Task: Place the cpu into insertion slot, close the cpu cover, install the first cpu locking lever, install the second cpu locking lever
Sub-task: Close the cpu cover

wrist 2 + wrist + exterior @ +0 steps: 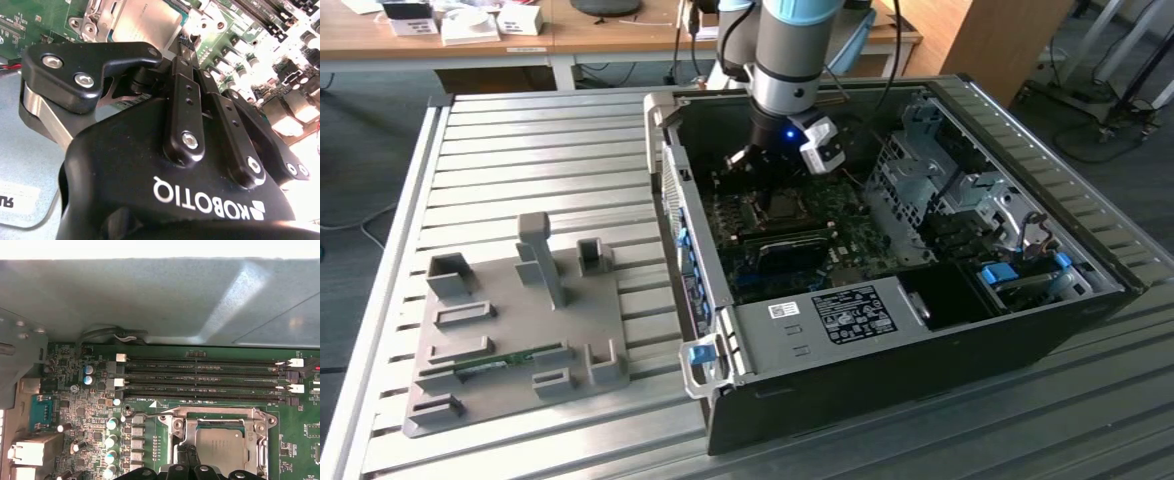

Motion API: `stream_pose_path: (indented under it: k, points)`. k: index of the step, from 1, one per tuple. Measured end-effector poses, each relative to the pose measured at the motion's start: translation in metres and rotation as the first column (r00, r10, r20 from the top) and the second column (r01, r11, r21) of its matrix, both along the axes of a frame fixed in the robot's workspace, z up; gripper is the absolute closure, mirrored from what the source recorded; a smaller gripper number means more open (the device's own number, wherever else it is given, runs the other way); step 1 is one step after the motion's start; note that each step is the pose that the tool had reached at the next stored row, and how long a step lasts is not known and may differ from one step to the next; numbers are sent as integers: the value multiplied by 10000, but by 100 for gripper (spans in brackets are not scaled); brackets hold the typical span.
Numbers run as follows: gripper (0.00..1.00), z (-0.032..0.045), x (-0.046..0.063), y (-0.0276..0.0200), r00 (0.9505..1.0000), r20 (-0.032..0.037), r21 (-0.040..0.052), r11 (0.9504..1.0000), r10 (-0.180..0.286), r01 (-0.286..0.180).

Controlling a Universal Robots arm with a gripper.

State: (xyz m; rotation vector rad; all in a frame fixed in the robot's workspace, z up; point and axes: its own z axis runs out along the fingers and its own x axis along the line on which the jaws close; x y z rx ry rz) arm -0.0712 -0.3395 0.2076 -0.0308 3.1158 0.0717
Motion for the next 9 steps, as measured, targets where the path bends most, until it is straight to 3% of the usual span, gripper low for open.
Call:
stream_pose_path:
  k: [9]
  points:
    - [89, -42, -2, -1, 10000, -1, -2, 10000, 0, 0]
